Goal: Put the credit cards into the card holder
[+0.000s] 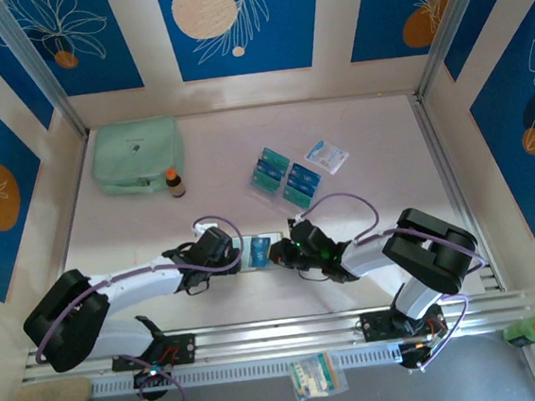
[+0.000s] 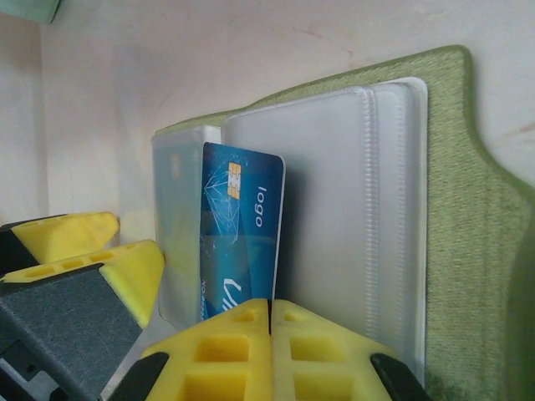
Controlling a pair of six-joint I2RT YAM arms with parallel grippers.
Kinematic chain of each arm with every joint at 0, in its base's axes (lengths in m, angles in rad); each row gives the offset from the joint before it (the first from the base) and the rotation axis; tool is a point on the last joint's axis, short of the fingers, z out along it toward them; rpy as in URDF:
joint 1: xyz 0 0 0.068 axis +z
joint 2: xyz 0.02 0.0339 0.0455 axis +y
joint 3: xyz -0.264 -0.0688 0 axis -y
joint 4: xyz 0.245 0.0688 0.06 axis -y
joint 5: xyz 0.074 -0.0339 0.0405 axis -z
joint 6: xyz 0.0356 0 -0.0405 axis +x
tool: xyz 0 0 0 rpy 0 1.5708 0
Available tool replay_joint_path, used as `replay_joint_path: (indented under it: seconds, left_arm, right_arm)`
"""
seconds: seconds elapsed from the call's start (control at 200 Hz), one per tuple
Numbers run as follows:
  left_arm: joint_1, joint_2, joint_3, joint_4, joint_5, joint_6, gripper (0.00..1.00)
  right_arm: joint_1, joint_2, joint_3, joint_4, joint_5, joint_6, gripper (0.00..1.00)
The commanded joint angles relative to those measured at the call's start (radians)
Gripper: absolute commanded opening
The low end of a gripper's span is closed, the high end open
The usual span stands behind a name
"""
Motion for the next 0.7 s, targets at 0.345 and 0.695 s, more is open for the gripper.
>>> replay_joint_path:
  seconds: [0.345, 0.695]
  left_arm:
    - [0.008, 0.001, -0.020, -0.007, -0.005, 0.003, 1.00]
    - [0.008, 0.000, -0.023, -0.005, -0.003, 0.001, 1.00]
  right_arm:
    - [0.006, -0.014, 0.055, -0.137, -0.013, -0.011, 0.00]
    - [-0.018, 0.012, 0.098, -0.178, -0.066, -0.021, 0.00]
